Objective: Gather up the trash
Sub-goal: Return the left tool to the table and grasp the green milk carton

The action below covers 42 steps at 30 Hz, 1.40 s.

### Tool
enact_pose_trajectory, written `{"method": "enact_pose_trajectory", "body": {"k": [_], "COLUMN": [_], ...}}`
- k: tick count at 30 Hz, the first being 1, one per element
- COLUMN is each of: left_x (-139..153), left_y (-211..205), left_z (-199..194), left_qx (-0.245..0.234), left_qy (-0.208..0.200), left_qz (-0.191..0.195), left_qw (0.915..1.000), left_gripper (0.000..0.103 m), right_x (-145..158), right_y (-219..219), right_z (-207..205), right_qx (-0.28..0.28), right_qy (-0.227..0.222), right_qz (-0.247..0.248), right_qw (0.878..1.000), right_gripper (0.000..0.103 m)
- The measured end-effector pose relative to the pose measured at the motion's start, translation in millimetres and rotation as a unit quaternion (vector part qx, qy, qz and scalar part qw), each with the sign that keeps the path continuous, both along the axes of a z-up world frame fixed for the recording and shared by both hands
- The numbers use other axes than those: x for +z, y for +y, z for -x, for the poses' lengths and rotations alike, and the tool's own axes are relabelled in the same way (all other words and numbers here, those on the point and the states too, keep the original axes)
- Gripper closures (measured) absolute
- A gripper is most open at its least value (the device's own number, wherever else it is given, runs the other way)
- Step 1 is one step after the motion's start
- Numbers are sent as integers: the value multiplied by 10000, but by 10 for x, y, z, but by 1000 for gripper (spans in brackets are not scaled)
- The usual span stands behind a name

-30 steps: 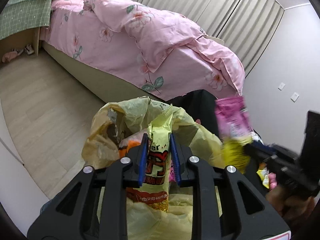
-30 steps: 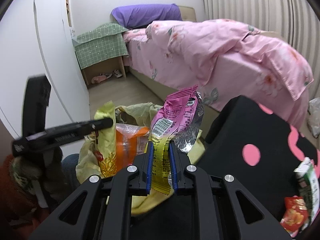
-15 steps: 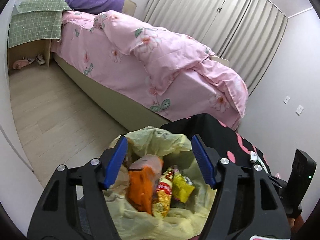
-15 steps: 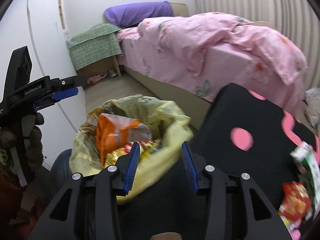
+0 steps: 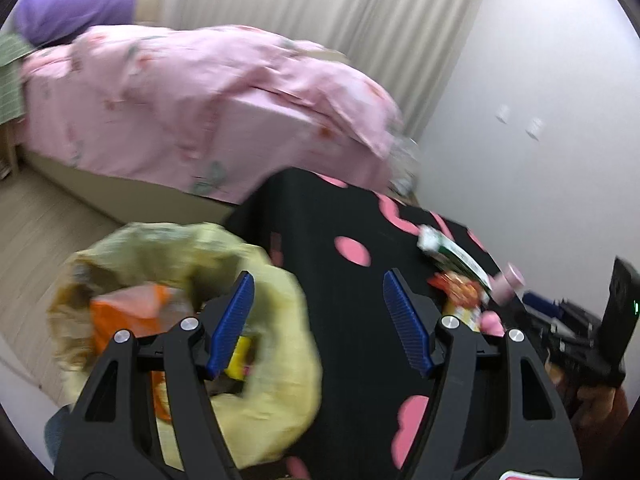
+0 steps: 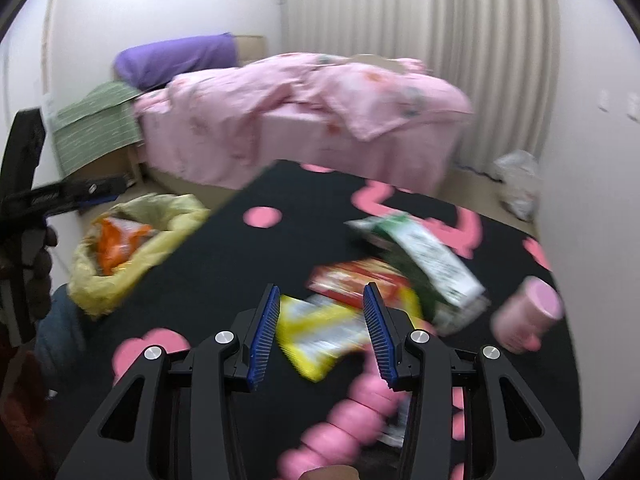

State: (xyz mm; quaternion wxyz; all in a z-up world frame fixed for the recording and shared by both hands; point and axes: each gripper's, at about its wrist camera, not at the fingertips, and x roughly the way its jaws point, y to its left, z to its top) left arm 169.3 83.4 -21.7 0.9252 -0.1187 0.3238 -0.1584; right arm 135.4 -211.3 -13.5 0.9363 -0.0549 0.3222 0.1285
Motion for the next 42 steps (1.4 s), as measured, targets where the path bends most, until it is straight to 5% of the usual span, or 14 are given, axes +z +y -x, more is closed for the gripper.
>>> {"method": "enact_pose_trajectory", "body": {"k": [2, 6, 13, 16, 20, 28, 34, 38, 42], "left_x": [-32, -126, -225, -95, -20, -303, -553, -565, -474], "left_y": [-205, -579, -1267, -1690, -2300, -3176, -3057, -2641, -2499], "left_z": [-19, -82, -323, -541, -976, -1841, -1944, -1750, -1551], "left_qx": [-267, -743, -1646, -2391, -3452, -3816, -3948, -3995, -3993], "left_qy": [46, 214, 218, -122, -90, 444, 1063, 1420, 1254], "left_qz": [-48, -158, -289, -635, -946, -1640, -1770, -1290, -1329], "left_qw": [9996, 9969, 9857, 9688, 9337, 9086, 8953, 8964, 8984], "left_gripper": [39, 39, 39, 39, 39, 39, 39, 39, 39], "right_x": [-24, -110, -284, -317, -340, -532, -634, -666, -684], "right_y": [-299, -726, -929, -1064, -1201, -1379, -1494, -1626, -1712], "right_z": [67, 185, 280, 310, 326, 279, 262, 258, 249], "right_qx": [-313, -633, -680, -868, -1071, -1145, -1216, -1306, -1426], "right_qy": [-4, -32, 231, 208, 177, 377, 461, 530, 580], "right_qz": [-114, -380, -155, -133, -121, -354, -586, -875, -1060], "right_qw": [9994, 9973, 9973, 9959, 9940, 9921, 9898, 9861, 9824], "right_gripper": [61, 44, 44, 44, 44, 44, 44, 44, 44]}}
